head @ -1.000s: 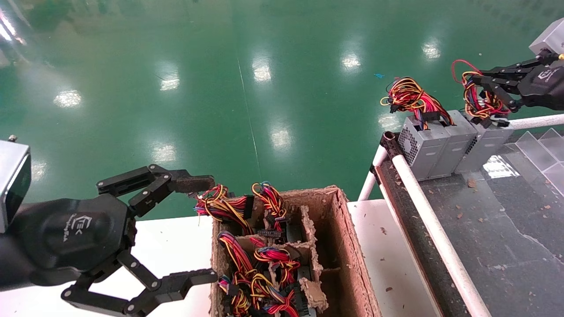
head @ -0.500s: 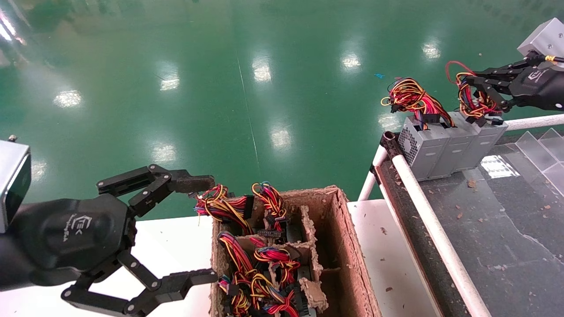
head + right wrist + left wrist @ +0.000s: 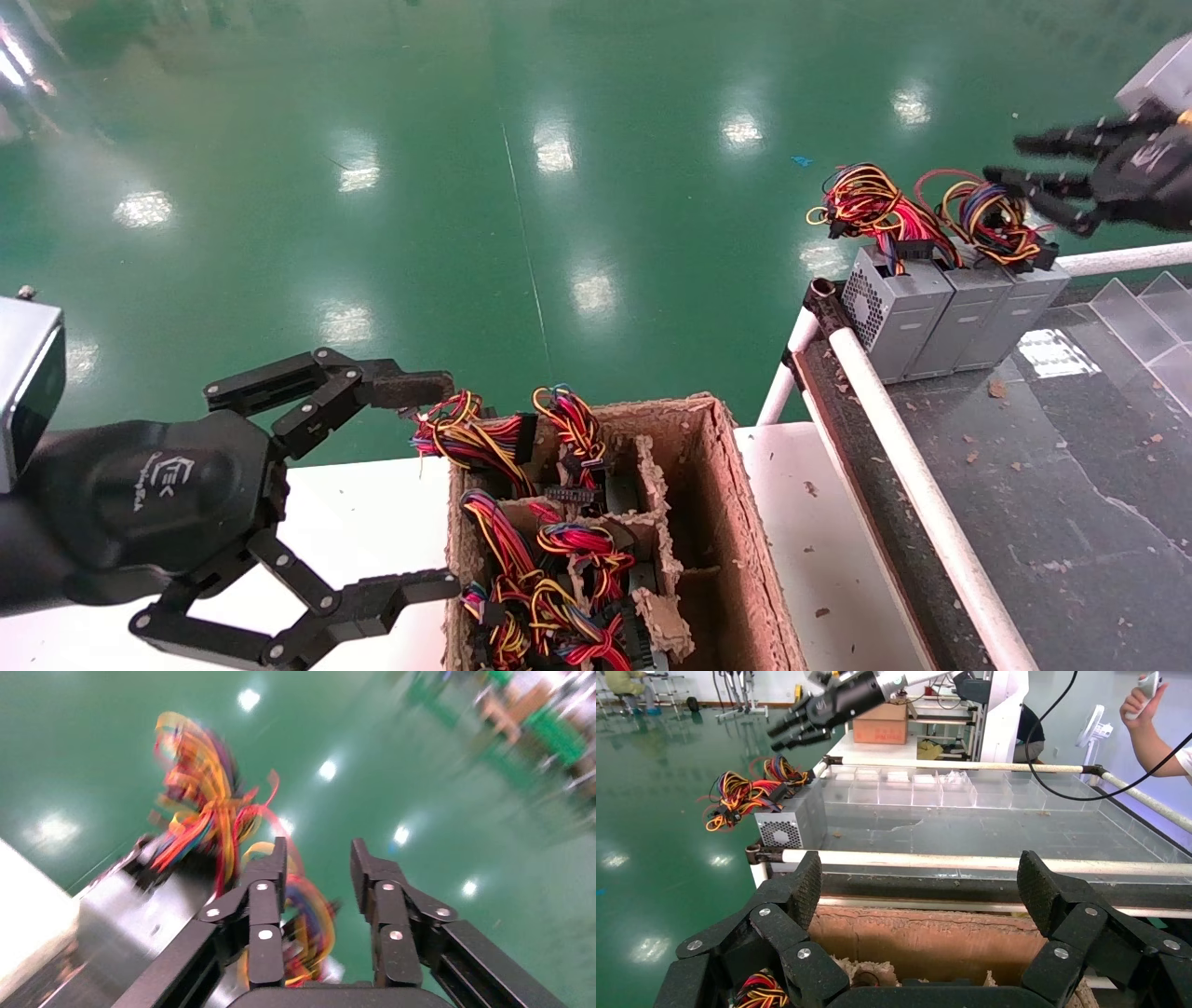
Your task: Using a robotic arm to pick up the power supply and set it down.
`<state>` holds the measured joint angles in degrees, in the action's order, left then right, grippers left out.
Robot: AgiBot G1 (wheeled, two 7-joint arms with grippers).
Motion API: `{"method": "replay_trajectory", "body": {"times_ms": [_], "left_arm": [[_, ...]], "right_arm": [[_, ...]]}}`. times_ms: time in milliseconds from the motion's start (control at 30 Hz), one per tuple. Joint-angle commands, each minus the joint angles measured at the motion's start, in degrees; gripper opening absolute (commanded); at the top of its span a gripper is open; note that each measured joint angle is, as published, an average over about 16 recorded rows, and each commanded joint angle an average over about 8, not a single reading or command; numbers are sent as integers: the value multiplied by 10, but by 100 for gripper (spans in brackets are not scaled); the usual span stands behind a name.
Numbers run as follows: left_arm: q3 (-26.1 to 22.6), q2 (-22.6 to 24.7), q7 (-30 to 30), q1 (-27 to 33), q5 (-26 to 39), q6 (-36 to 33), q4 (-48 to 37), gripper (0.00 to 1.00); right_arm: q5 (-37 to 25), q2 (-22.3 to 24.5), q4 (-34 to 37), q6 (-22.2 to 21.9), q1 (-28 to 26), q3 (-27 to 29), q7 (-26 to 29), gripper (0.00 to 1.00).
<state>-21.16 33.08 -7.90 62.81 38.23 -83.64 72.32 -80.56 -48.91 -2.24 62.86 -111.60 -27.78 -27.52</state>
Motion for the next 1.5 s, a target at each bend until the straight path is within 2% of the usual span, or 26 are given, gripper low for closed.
{"method": "replay_trajectory", "body": {"times_ms": [33,233,1500], "left_arm": [[0,0,0,0,0,0,0,100],[0,0,0,0,0,0,0,100],[0,0,0,0,0,0,0,100]], "right_arm": [[11,4,0,3,-2,8,-12,100],[46,14,-43,17,27,25,-12,100],[275,98,-494,159,345,87,253,100]]}}
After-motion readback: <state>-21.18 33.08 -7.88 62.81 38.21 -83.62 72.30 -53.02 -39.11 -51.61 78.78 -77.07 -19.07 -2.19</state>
